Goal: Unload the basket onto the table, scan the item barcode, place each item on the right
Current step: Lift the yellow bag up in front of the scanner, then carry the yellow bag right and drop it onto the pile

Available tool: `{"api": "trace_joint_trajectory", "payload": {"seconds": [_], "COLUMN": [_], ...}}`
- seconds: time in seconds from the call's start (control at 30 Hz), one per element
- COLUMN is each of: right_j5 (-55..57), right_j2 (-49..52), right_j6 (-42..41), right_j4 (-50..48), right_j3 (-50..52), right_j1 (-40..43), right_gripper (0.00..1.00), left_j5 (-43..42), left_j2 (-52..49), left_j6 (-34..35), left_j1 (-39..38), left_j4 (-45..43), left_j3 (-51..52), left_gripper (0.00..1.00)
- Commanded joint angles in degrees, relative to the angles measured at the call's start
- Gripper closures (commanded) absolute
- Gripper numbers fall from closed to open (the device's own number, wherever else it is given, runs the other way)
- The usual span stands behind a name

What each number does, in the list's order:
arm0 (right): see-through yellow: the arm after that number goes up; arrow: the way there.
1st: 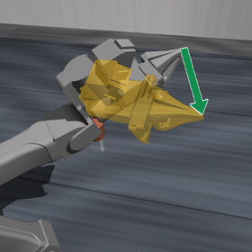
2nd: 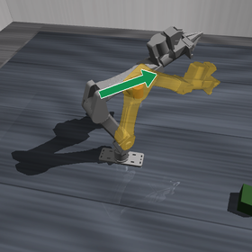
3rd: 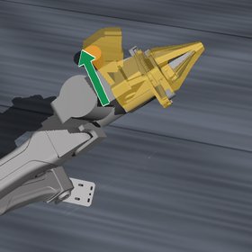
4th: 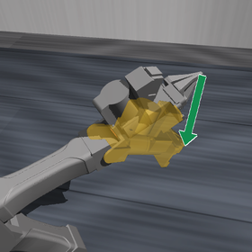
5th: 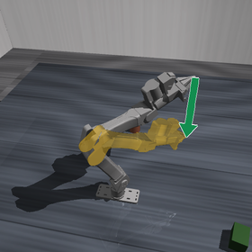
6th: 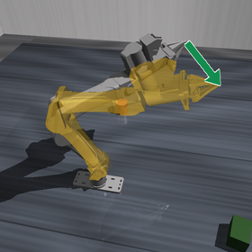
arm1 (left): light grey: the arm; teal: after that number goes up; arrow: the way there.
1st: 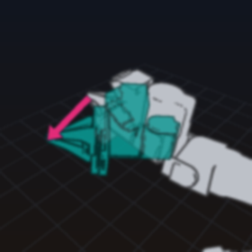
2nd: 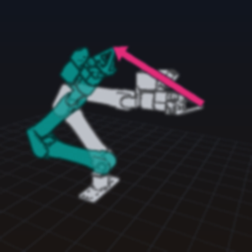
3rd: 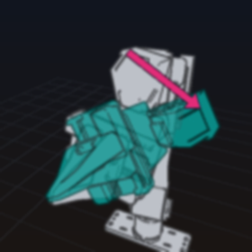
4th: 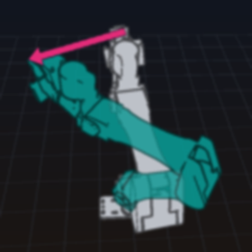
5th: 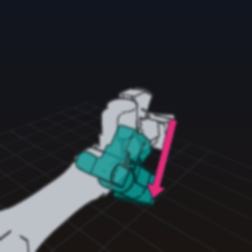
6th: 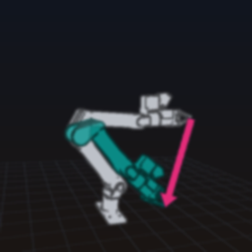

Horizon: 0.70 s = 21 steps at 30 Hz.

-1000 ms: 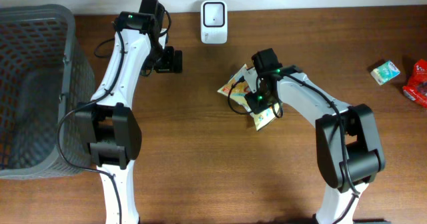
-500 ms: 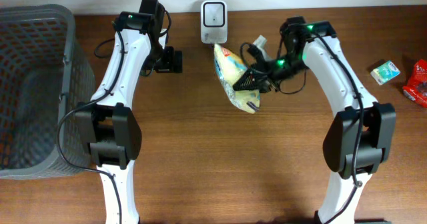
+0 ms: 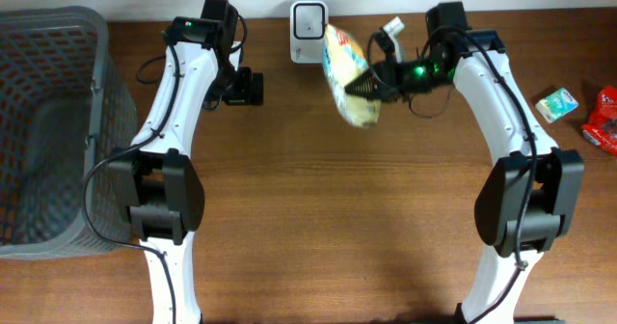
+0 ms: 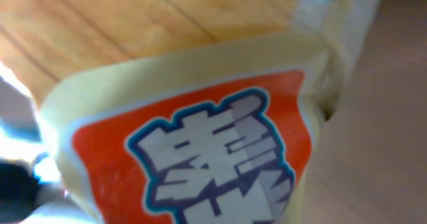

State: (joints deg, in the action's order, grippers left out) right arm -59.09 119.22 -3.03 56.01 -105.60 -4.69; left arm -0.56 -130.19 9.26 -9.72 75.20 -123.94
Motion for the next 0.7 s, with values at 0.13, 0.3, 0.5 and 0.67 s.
{"api": "trace_joint_trajectory", "payload": {"seconds": [0.13,0.3,0.5,0.67], "right_j5": [45.94,53.75,53.59,53.81], "right_j2": [-0.55,4.22,12.13,12.24], "right_j6": [-22.99,-22.99,-22.25,-17.31], "right_j4": [-24.13,-38.01,-52.57,-53.22], "right_j3": [-0.81,-0.81,-0.81,-0.83], "right_j1": [-9.38,-15.04,-16.94,-16.94], "right_gripper": [0.96,0.96,0.96,0.96], "left_j5": [0.37,0.37,0.37,0.37], "left_j2": [-0.22,-0.22,-0.22,-0.22], "left_j6": [0.5,0.5,0.5,0.5], "left_j1": [0.09,0.09,0.09,0.09], "left_j4": [0.09,0.09,0.09,0.09], "left_j3": [0.15,0.15,0.15,0.15], "left_gripper": [0.01,0.01,0.01,0.01]}}
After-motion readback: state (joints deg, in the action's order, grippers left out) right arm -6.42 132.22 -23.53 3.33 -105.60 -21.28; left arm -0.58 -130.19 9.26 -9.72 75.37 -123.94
